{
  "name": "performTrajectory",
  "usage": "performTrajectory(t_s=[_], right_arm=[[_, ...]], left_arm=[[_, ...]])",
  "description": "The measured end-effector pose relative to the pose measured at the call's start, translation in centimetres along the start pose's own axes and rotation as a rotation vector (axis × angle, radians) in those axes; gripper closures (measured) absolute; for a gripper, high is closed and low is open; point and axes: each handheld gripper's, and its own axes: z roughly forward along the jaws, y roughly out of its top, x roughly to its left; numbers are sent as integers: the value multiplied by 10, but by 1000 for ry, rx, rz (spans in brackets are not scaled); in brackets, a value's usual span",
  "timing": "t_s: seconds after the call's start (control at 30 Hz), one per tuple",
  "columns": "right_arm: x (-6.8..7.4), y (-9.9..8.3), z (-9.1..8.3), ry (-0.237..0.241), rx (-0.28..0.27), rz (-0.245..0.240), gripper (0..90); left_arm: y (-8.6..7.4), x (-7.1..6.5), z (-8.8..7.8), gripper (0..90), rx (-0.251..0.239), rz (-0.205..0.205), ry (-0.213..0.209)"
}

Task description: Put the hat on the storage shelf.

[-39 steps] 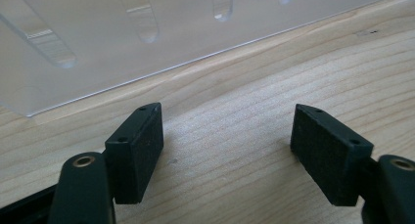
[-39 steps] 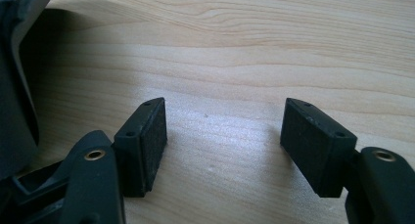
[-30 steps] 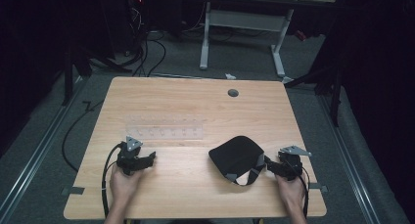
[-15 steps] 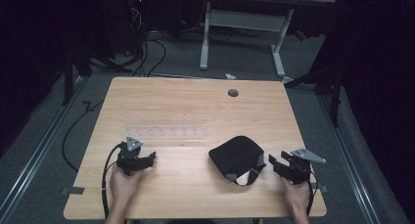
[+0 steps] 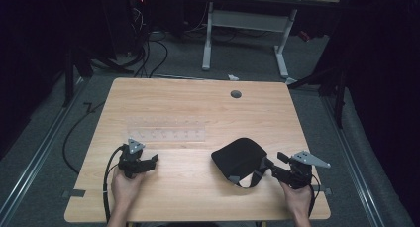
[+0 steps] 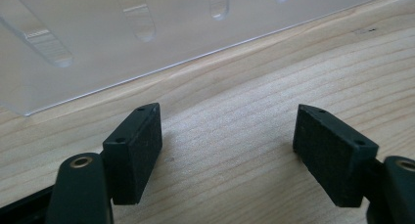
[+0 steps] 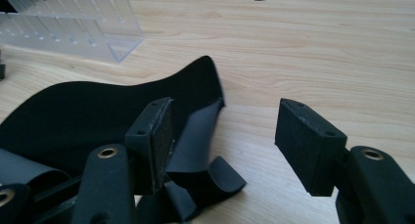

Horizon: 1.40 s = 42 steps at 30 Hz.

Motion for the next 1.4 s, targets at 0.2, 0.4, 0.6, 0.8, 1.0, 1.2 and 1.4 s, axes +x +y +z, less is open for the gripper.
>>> performTrajectory(t_s=[0.2,0.4,0.6,0.8,1.0,1.2,1.4], right_arm=[[2,4,14,32,24,5,377],[1,5,33,58,60,25,367],[2,3,47,83,89,25,365],[2,0,59,124,120,47,379],[6,-4,67,149,134,44,401],[7,-7,70,164,154,30,422],[8,-13,73,175,183,10,500]], left_arm=[[0,0,0,268,0,1,-2],[0,0,0,268,0,1,-2],[0,0,0,267,1,1,-2],[0,0,0,266,1,0,-2],[-1,0,-1,265,1,1,-2],[-1,-1,-1,265,1,1,-2],[-1,-1,-1,265,1,0,-2]])
